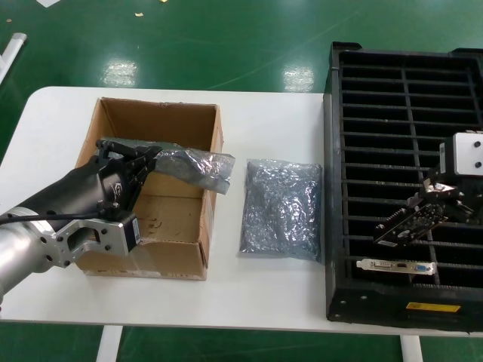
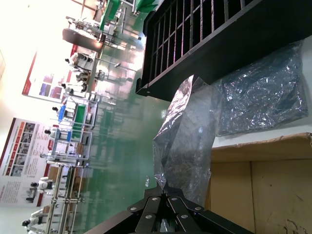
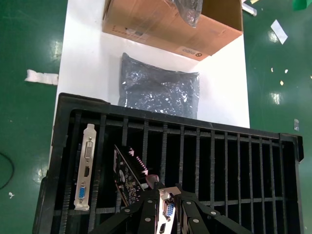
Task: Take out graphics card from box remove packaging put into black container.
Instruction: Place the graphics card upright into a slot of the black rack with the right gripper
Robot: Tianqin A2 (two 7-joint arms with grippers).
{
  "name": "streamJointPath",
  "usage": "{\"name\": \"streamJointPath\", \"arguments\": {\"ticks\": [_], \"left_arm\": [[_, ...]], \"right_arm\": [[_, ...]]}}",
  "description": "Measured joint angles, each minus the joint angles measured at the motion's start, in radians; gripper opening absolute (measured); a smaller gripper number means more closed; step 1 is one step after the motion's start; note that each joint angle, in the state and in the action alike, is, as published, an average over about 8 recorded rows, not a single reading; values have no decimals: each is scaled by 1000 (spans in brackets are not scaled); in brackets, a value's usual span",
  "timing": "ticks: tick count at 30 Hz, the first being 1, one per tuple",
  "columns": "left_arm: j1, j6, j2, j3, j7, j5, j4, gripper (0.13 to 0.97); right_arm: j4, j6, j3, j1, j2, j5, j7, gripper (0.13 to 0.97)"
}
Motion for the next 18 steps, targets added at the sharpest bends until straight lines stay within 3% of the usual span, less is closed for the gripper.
{"name": "streamJointPath", "arguments": {"ticks": [18], "left_arm": [[0,0,0,0,0,0,0,138]], "right_arm": [[7,2,8,3,-8,-7,22,183]]}}
